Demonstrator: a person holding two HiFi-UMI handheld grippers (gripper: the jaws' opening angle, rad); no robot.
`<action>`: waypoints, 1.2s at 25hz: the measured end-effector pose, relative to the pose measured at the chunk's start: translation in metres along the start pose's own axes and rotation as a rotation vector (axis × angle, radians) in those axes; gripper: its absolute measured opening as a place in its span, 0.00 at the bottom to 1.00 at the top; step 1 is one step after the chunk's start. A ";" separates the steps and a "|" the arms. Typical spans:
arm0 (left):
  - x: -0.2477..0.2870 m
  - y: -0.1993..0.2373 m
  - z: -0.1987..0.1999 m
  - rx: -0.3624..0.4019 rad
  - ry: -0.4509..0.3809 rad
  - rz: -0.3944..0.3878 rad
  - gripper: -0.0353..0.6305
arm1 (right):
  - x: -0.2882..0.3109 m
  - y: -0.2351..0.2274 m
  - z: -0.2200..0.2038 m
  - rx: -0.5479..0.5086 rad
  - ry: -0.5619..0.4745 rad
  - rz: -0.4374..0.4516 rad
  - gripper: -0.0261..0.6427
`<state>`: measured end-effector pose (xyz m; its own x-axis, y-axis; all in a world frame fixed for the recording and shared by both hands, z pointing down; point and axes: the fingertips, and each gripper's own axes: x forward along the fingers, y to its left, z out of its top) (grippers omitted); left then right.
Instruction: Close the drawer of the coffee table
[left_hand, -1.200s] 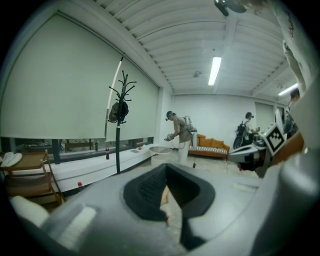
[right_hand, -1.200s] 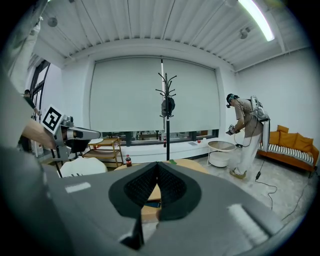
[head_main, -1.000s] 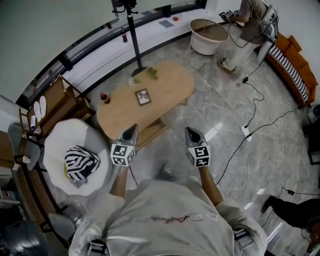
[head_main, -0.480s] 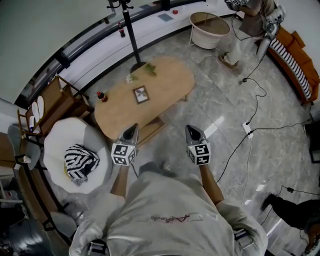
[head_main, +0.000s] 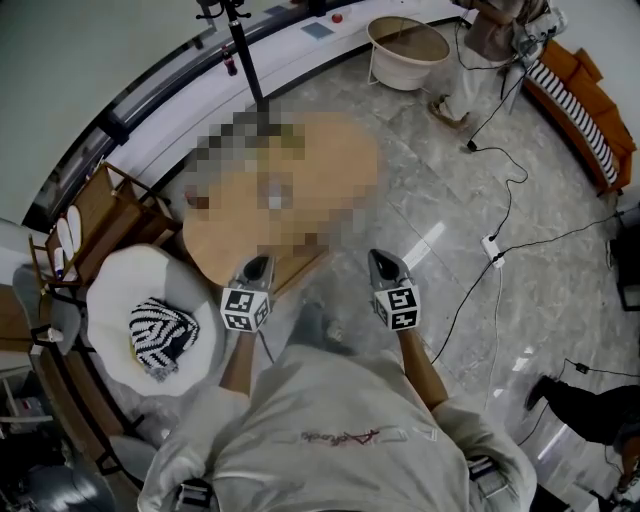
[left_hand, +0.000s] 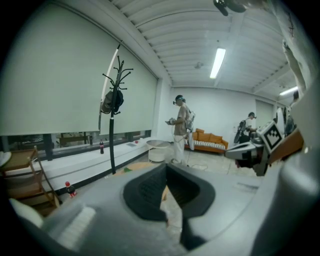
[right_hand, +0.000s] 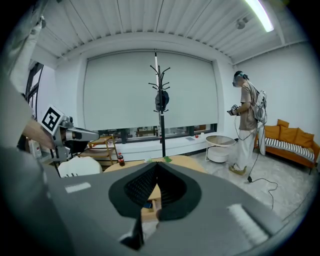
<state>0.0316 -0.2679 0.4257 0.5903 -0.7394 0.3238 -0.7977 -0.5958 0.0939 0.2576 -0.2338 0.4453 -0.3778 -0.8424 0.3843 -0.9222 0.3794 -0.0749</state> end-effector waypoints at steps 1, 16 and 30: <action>0.005 0.003 0.001 0.000 0.000 -0.006 0.05 | 0.004 -0.002 0.000 0.000 0.004 -0.006 0.05; 0.081 0.085 0.055 0.007 -0.067 -0.038 0.05 | 0.102 -0.029 0.070 -0.039 -0.012 -0.048 0.05; 0.024 0.174 0.035 -0.073 -0.080 0.208 0.05 | 0.192 0.042 0.092 -0.129 0.000 0.189 0.05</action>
<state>-0.0883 -0.4005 0.4170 0.4181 -0.8681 0.2675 -0.9082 -0.4060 0.1019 0.1385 -0.4151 0.4310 -0.5431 -0.7517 0.3741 -0.8166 0.5766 -0.0271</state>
